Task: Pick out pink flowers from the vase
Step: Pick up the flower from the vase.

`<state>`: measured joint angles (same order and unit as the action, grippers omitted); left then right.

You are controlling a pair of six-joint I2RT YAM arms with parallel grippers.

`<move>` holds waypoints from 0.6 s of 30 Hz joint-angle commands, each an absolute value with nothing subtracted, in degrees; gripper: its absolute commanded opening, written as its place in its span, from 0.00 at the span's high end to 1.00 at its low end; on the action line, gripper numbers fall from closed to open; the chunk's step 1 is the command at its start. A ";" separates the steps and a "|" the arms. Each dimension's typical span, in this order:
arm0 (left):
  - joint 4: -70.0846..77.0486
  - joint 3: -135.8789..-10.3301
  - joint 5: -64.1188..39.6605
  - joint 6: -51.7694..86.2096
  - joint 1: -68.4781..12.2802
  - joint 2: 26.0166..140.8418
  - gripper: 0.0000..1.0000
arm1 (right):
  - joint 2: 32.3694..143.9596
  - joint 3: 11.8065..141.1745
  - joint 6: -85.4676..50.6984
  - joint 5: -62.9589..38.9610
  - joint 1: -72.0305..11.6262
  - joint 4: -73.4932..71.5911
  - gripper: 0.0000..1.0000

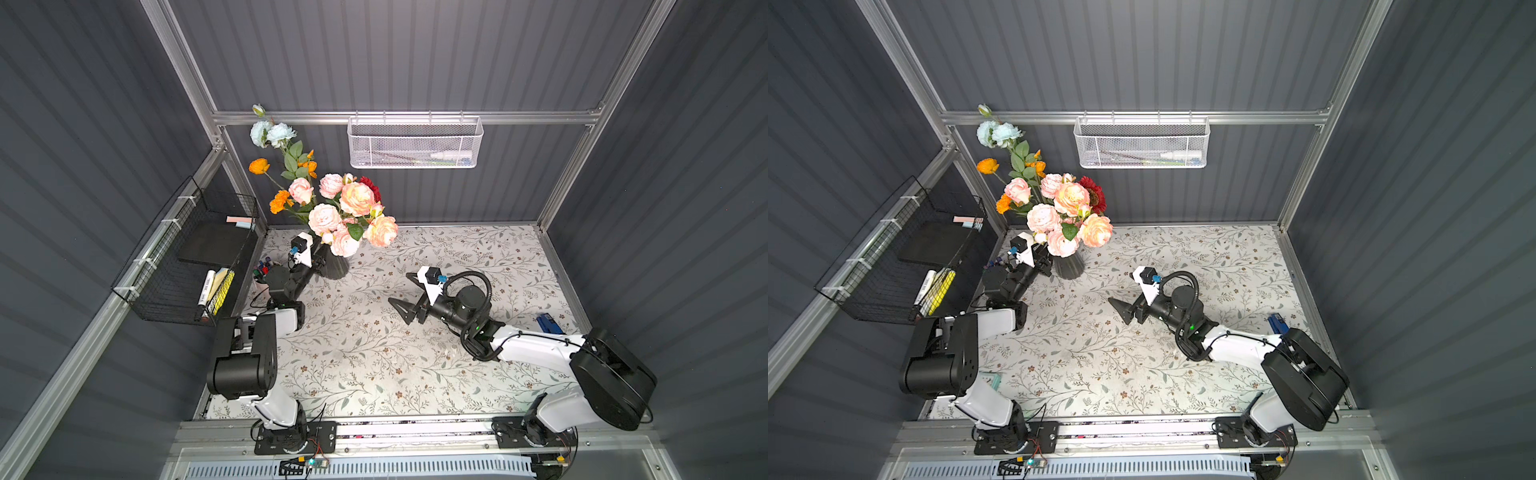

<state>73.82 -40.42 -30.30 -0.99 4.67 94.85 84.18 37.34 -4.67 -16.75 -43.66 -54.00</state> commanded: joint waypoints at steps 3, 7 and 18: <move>72.34 -44.00 -31.51 -0.71 4.75 96.73 0.68 | 84.29 38.42 -4.37 -17.50 -43.95 -55.74 0.01; 71.13 -45.26 -31.55 -1.16 4.75 97.61 0.70 | 84.13 38.82 -4.26 -17.47 -44.00 -55.03 0.01; 69.81 -44.98 -32.17 -2.13 4.75 96.97 0.81 | 85.24 40.23 -4.35 -17.49 -43.95 -54.17 0.01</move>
